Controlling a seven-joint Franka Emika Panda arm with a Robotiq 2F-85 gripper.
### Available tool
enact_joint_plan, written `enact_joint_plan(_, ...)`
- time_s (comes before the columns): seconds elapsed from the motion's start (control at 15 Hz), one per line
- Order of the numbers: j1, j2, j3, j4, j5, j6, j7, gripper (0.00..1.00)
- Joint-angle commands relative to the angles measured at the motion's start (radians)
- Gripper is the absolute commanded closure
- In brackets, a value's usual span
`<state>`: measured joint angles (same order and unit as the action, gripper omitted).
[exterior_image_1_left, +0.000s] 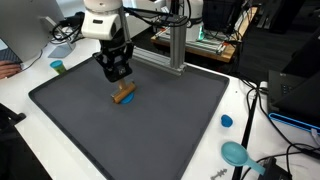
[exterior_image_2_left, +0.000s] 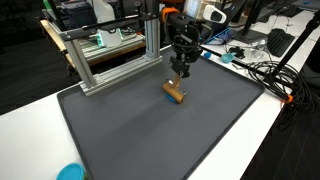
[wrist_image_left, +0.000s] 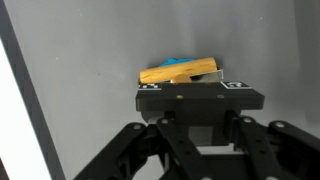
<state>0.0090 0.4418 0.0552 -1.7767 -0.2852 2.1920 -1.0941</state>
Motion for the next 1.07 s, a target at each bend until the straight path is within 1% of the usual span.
enact_joint_plan(0.0,-0.007,0.062,-0.031,-0.025,-0.047,0.036,0.046,0.78)
enact_joint_plan(0.6,-0.010,0.066,-0.050,-0.029,-0.063,0.030,0.109,0.78)
enact_joint_plan(0.87,-0.022,0.072,-0.072,-0.014,-0.096,0.017,0.146,0.78)
enact_joint_plan(1.0,-0.058,0.022,-0.042,-0.006,-0.013,0.000,0.101,0.78)
